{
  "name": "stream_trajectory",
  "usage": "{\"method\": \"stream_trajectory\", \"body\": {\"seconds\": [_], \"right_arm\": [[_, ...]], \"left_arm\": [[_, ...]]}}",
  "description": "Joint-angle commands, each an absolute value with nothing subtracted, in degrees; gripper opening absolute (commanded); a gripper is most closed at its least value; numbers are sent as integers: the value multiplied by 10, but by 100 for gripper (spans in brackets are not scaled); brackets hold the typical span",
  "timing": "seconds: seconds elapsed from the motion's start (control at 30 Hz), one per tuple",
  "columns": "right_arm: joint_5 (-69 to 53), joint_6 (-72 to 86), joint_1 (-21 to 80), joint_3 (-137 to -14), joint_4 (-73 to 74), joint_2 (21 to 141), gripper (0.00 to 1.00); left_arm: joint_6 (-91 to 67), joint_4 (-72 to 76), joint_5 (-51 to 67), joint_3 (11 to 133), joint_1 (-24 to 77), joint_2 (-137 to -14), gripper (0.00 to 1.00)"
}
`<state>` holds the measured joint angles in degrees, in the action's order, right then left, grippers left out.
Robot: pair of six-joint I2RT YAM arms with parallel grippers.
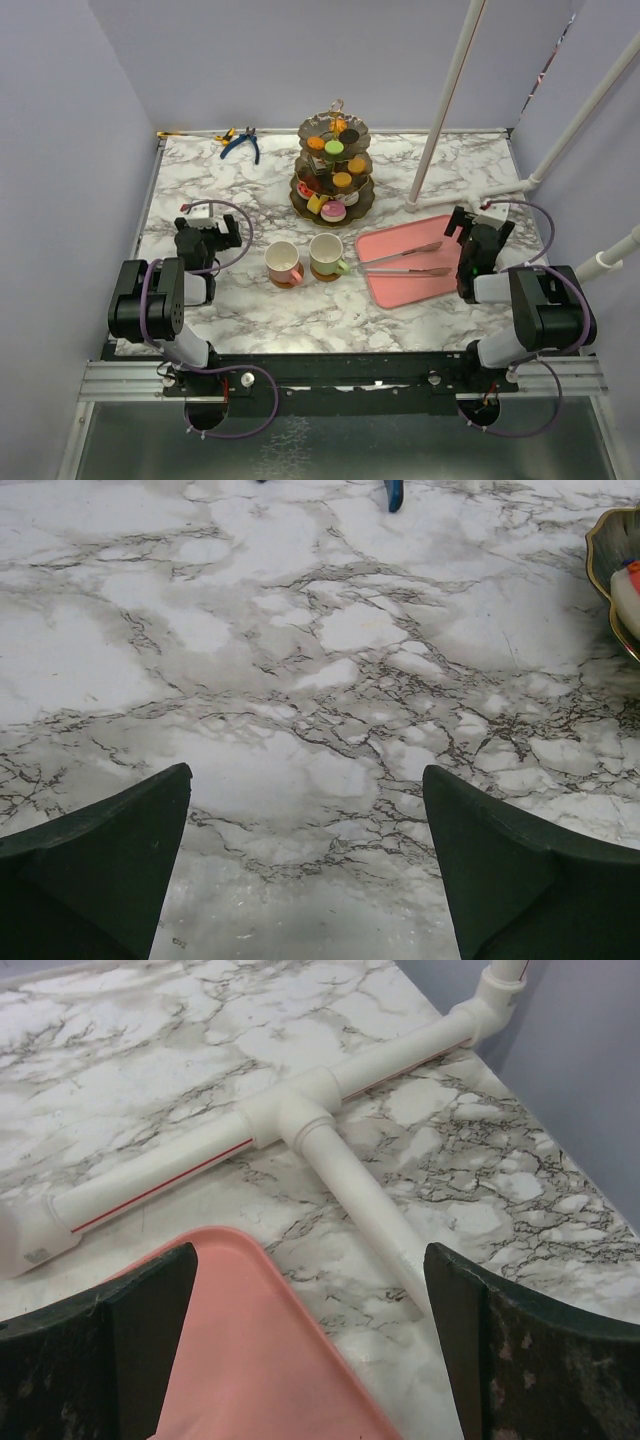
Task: Serve the afternoon tea
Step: Reset both arms
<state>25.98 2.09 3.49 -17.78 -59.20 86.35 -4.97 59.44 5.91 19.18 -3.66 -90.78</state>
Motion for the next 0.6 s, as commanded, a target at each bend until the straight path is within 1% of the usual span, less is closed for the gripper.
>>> {"method": "stream_trajectory", "body": {"seconds": [0.0, 0.07, 0.1, 0.13, 0.2, 0.27, 0.37, 0.57], "right_arm": [[153, 36, 6, -168, -624, 859, 99], [140, 29, 7, -131, -693, 865, 98], [139, 14, 9, -126, -730, 881, 96], [143, 13, 11, -127, -728, 882, 96], [142, 24, 11, -137, -718, 888, 97], [125, 33, 4, -145, -702, 887, 100], [124, 33, 3, -141, -703, 883, 100], [126, 27, 3, -131, -732, 886, 100]], "left_arm": [[-58, 723, 32, 141, -31, -906, 99], [-35, 796, 6, 103, -7, -920, 99], [-28, 859, -5, 84, -2, -947, 99], [-29, 925, -8, 71, -1, -967, 99], [-22, 865, -8, 82, 13, -945, 99], [-27, 843, -20, 102, 16, -951, 99], [-25, 767, -19, 140, 16, -949, 99], [-24, 763, -22, 142, 18, -948, 99]]}}
